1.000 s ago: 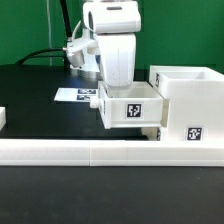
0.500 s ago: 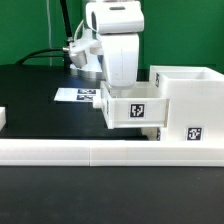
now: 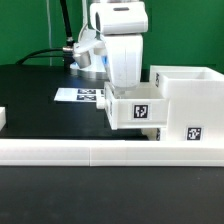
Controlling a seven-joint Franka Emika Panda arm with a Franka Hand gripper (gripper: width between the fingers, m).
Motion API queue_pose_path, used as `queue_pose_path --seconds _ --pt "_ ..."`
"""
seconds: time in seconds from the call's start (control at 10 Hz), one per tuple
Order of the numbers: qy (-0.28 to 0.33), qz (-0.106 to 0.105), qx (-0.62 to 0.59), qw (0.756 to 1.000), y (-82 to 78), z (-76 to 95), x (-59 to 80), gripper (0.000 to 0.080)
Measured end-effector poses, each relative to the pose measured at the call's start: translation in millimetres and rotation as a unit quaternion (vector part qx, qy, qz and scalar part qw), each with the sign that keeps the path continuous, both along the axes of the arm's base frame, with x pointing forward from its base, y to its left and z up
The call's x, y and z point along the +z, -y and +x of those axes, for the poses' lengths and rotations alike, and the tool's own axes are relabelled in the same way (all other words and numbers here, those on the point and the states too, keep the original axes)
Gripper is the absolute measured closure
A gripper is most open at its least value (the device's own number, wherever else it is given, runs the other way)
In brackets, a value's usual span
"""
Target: Assemble drawer
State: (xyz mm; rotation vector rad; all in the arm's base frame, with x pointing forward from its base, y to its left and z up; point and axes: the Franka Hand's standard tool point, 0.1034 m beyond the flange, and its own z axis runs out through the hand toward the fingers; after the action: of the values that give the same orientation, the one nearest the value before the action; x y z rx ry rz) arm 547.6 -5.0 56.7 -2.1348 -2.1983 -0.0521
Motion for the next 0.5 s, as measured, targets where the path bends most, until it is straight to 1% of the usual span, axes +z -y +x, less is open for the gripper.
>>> queue_pose_path --seconds 0.2,0.4,0.5 --pt "0.0 0.0 -0.005 1.0 -1.9 0.2 0.1 0.0757" --pt "0.001 0.001 -0.002 1.0 -9.7 0.9 0.4 0.0757" --pt "0.002 0.0 0.001 1.0 -10.9 1.3 0.4 0.0757"
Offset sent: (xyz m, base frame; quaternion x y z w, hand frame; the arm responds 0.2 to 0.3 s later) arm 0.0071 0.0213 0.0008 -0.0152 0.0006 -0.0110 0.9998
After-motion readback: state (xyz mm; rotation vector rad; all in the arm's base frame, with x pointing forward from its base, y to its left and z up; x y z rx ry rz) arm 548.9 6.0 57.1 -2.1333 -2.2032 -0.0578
